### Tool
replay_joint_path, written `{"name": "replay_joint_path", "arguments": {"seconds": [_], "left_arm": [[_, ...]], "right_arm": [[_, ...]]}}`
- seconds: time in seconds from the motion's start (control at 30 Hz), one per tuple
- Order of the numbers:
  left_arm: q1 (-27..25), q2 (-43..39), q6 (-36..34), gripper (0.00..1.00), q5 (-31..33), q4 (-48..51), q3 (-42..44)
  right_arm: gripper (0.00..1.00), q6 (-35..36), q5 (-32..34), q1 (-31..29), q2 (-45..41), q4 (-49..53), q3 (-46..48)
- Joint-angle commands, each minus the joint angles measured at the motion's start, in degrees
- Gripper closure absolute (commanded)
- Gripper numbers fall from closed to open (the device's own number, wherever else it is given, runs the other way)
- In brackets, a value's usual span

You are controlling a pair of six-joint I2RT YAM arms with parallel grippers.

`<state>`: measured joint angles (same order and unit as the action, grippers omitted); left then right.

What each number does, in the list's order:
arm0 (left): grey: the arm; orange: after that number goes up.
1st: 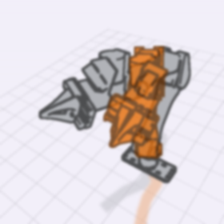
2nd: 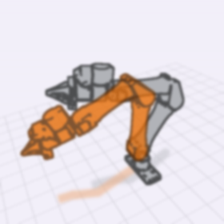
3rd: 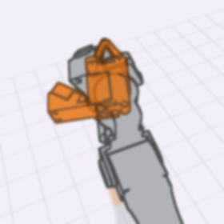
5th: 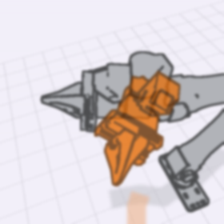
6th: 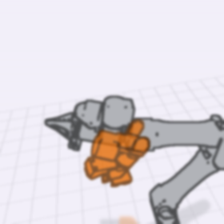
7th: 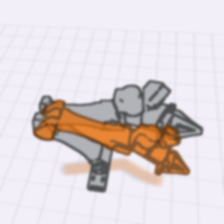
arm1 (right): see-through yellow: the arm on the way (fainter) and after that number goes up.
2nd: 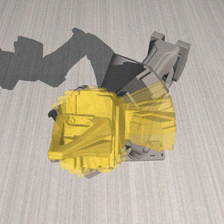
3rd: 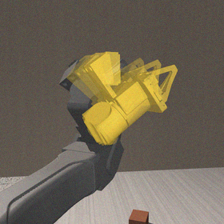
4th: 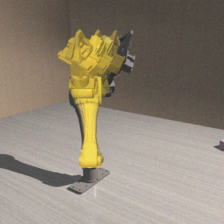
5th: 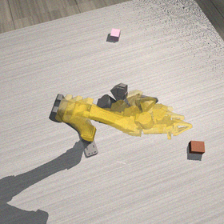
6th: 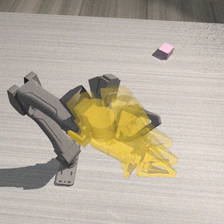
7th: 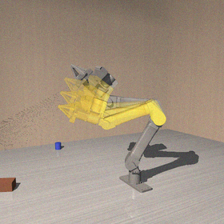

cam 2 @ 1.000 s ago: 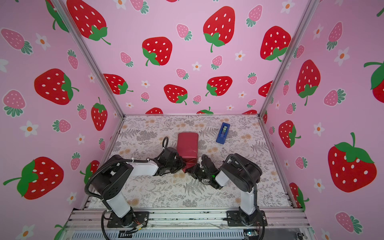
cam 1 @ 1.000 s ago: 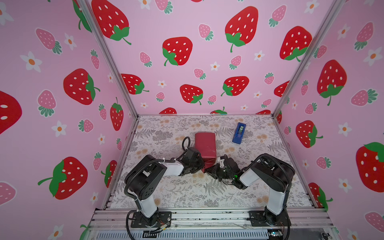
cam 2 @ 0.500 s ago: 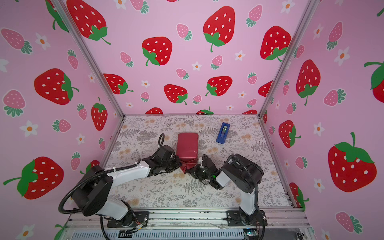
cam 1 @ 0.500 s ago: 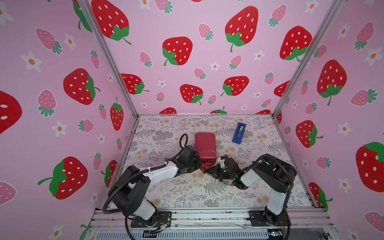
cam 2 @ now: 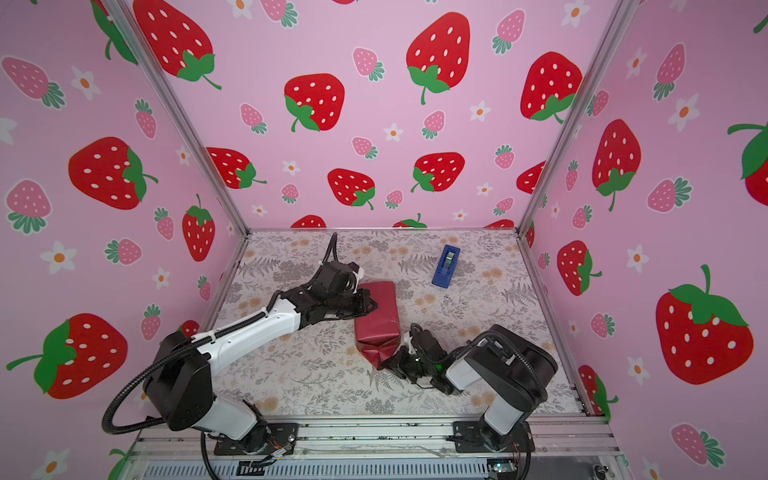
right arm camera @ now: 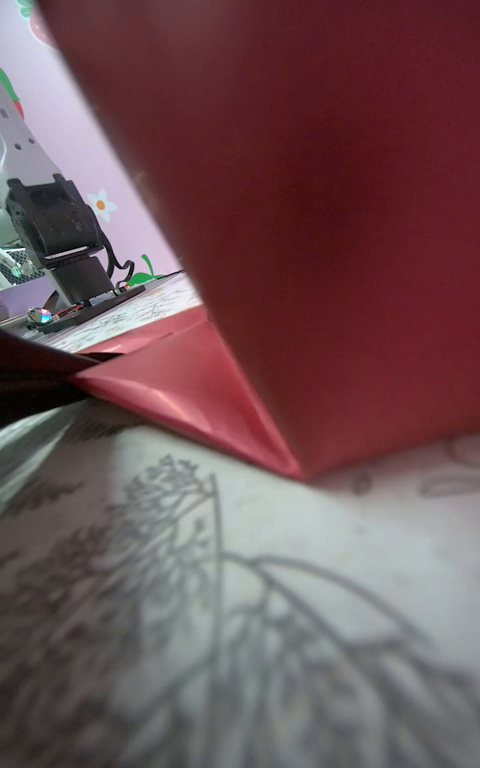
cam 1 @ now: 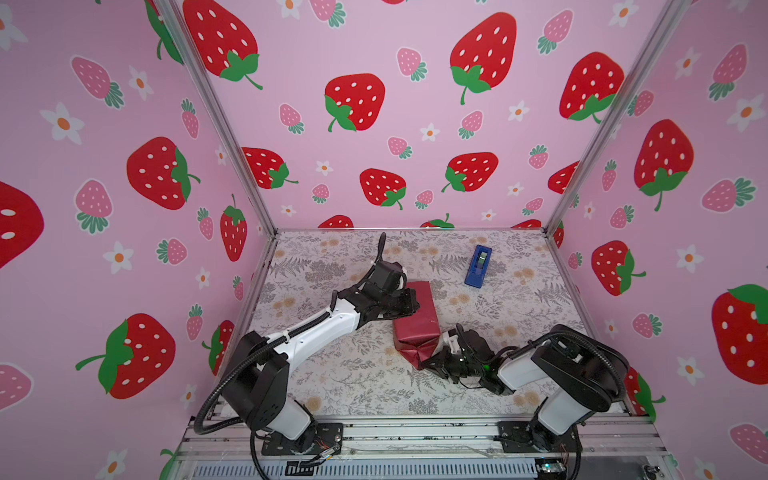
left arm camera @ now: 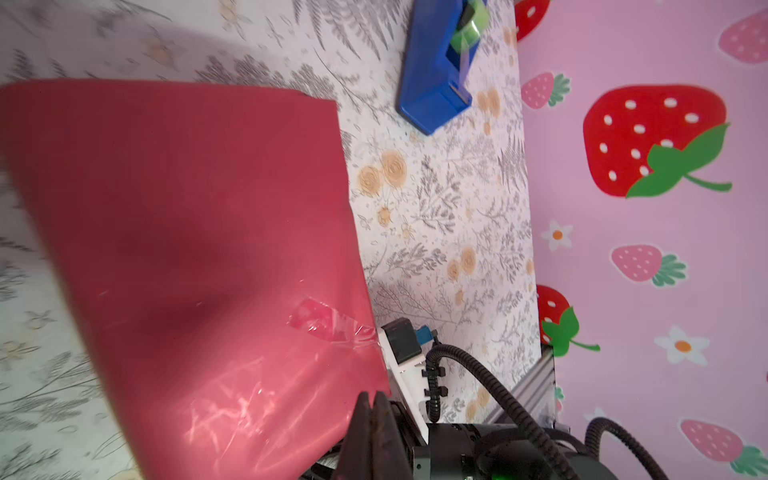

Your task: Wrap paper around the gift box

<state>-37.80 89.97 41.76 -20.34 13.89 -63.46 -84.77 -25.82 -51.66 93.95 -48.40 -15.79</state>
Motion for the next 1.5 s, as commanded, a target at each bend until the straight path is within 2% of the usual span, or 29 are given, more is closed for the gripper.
{"name": "replay_joint_path", "arguments": {"seconds": [0.0, 0.17, 0.67, 1.47], "left_arm": [[-0.5, 3.9, -2.8, 0.99, -9.8, -0.6, -0.4], [-0.5, 7.9, -3.3, 0.99, -12.4, -1.0, 1.0], [2.2, 12.2, -4.4, 0.99, -11.0, 1.1, 5.5], [3.2, 15.2, -6.9, 0.99, -10.7, 2.9, 6.3]], "right_arm": [[1.00, -1.3, -1.0, -0.5, -1.3, 1.0, 1.4], [1.00, -1.8, -0.5, -0.6, -3.9, 1.9, 1.3], [1.00, -1.4, 0.5, -0.1, -11.1, 9.2, -2.4], [1.00, 1.0, -0.8, 4.5, -9.2, 14.1, -13.0]]}}
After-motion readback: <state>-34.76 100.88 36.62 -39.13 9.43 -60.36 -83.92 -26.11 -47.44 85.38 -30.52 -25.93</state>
